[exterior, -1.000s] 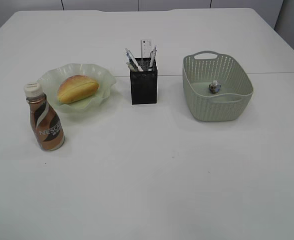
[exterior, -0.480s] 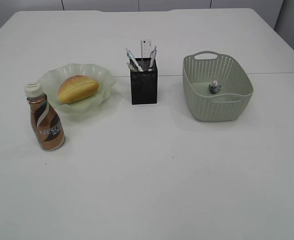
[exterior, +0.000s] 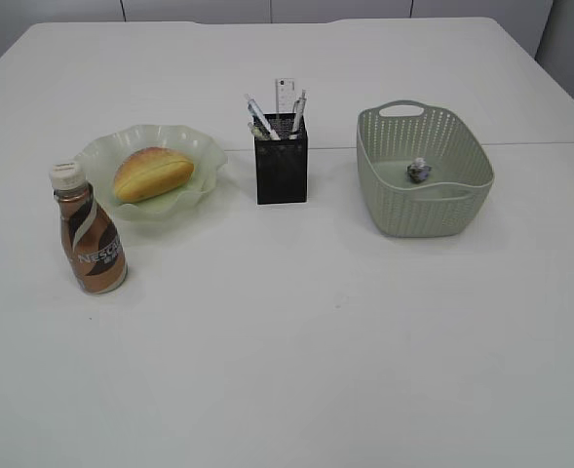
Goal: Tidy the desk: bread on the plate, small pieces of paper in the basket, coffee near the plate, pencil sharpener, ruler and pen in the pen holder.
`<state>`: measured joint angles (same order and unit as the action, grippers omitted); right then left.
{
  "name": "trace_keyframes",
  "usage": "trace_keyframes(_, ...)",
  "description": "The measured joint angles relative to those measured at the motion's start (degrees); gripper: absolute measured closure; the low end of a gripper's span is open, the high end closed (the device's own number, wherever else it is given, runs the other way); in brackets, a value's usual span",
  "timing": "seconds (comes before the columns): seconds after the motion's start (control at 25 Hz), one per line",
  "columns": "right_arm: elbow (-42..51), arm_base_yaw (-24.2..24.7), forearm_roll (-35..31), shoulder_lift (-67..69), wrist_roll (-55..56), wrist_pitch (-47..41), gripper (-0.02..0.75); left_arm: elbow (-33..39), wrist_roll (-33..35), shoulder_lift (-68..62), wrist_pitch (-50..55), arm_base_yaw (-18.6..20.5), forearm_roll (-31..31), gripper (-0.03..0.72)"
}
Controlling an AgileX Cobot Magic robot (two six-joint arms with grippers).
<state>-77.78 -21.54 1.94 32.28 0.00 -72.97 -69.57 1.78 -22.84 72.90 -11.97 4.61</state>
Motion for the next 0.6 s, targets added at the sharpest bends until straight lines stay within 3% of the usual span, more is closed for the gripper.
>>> trace_keyframes(0.28,19.14,0.00,-7.92,-16.87,-3.75,-0.35,0.386,11.99,5.14,15.15,0.32,0.00,0.52,0.281)
trace_keyframes(0.6,32.55,0.00,-9.16,-33.65,0.30,-0.21,0.386,23.77,6.98,22.38,0.24,0.00,2.28,0.281)
